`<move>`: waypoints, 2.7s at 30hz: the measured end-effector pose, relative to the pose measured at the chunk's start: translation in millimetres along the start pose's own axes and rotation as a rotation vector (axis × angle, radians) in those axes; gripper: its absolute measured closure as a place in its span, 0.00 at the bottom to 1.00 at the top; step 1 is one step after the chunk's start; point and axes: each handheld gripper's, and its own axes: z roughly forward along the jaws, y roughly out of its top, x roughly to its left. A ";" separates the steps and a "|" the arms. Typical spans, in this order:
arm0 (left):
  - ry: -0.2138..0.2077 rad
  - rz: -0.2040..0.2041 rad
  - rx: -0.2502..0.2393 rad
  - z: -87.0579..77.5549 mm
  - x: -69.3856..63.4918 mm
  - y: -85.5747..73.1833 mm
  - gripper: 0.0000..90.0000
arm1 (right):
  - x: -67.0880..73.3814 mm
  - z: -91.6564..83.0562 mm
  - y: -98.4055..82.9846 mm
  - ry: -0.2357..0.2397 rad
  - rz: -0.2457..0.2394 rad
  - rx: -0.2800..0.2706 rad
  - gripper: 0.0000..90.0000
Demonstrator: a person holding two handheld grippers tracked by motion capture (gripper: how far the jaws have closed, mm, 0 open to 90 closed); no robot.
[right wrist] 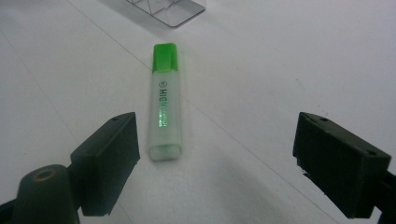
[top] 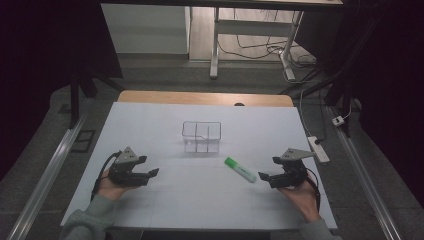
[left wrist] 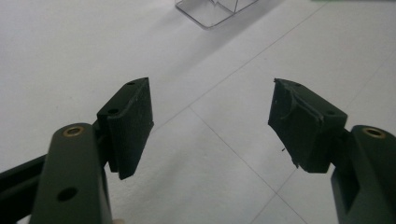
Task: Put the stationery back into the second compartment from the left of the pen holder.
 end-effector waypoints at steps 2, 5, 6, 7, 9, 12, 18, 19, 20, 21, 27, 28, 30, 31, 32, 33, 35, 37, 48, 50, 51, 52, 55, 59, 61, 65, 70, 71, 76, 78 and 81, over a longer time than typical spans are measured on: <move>0.001 0.001 0.001 -0.2 -0.4 -0.3 0.33 | 0.1 0.3 1.8 0.003 -0.002 -0.003 0.16; 0.004 0.002 0.003 -0.2 -0.8 -1.0 0.33 | 0.3 1.0 5.5 0.006 -0.009 -0.001 0.16; 0.006 0.003 0.005 -0.2 -0.8 -1.3 0.33 | 0.6 1.3 7.0 0.003 -0.010 0.003 0.16; 0.008 0.004 0.007 -0.1 -1.0 -1.5 0.33 | 0.8 2.0 8.5 0.003 -0.014 0.005 0.16; 0.011 0.008 0.011 0.2 -1.3 -1.9 0.33 | 1.7 3.7 11.8 0.001 -0.024 0.012 0.16; 0.013 0.009 0.013 0.1 -1.2 -2.2 0.33 | 2.9 5.8 17.0 0.002 -0.031 0.020 0.16; 0.017 0.008 0.013 -0.4 -0.7 -2.6 0.33 | 4.0 8.1 25.1 0.000 -0.034 0.040 0.16; 0.017 0.008 0.013 -0.4 -0.7 -2.5 0.33 | 3.4 8.3 26.0 0.001 -0.035 0.043 0.16; 0.016 0.008 0.013 -0.3 -0.9 -2.4 0.33 | 3.7 8.4 27.2 -0.004 -0.032 0.046 0.16; 0.017 0.009 0.014 -0.2 -1.0 -2.4 0.33 | 3.6 8.8 28.4 -0.002 -0.034 0.047 0.16; 0.014 0.012 0.016 0.1 -1.0 -2.5 0.33 | 6.5 14.2 41.9 -0.004 -0.056 0.057 0.16; 0.015 0.012 0.016 0.0 -0.9 -2.5 0.33 | 6.8 15.5 44.2 -0.004 -0.061 0.063 0.16; 0.015 0.011 0.017 0.0 -0.6 -2.5 0.33 | 7.3 19.7 50.0 0.005 -0.067 0.070 0.16; 0.014 0.012 0.018 0.3 -0.5 -2.5 0.33 | 7.3 19.7 50.0 0.005 -0.067 0.070 0.16; 0.014 0.012 0.019 0.6 -0.5 -2.6 0.33 | 7.8 21.0 51.6 0.007 -0.066 0.071 0.16; 0.013 0.012 0.020 0.9 -0.6 -2.6 0.33 | 8.4 23.6 55.0 0.013 -0.070 0.077 0.16; 0.013 0.013 0.021 1.3 -0.9 -2.6 0.33 | 8.5 24.8 56.7 0.014 -0.076 0.079 0.16; 0.015 0.016 0.023 1.5 -1.0 -2.5 0.33 | 9.5 27.1 60.0 0.019 -0.080 0.085 0.16; 0.014 0.024 0.031 2.5 -1.3 -2.5 0.33 | 13.3 39.3 74.8 0.043 -0.098 0.117 0.16; 0.014 0.024 0.031 2.6 -1.2 -2.5 0.33 | 14.2 41.9 76.8 0.048 -0.103 0.121 0.16; 0.014 0.024 0.031 2.6 -1.2 -2.5 0.33 | 14.7 42.9 77.9 0.050 -0.102 0.129 0.16; 0.014 0.024 0.031 2.6 -1.2 -2.5 0.33 | 15.0 44.3 79.0 0.052 -0.107 0.128 0.16; 0.014 0.024 0.033 2.8 -0.9 -2.6 0.33 | 16.2 48.3 82.3 0.058 -0.113 0.139 0.17; 0.015 0.026 0.035 2.9 -0.6 -2.8 0.33 | 19.0 53.6 86.6 0.066 -0.123 0.157 0.17; 0.015 0.025 0.034 2.8 -0.4 -2.9 0.33 | 20.3 56.4 88.2 0.069 -0.123 0.167 0.17; 0.014 0.026 0.034 2.7 -0.4 -2.9 0.33 | 23.2 62.6 91.6 0.074 -0.134 0.191 0.17; 0.012 0.026 0.036 2.8 -0.1 -3.0 0.33 | 25.7 70.9 95.7 0.078 -0.147 0.223 0.17; 0.012 0.025 0.037 3.0 -0.2 -3.1 0.33 | 26.2 72.7 96.2 0.079 -0.146 0.235 0.18; 0.011 0.027 0.040 3.6 -0.2 -3.2 0.33 | 27.7 84.3 96.8 0.086 -0.152 0.284 0.18; 0.011 0.026 0.039 3.4 -0.2 -3.2 0.33 | 28.9 89.4 96.7 0.088 -0.149 0.311 0.19; 0.011 0.026 0.039 3.2 -0.2 -3.1 0.33 | 30.0 96.0 97.0 0.090 -0.154 0.335 0.20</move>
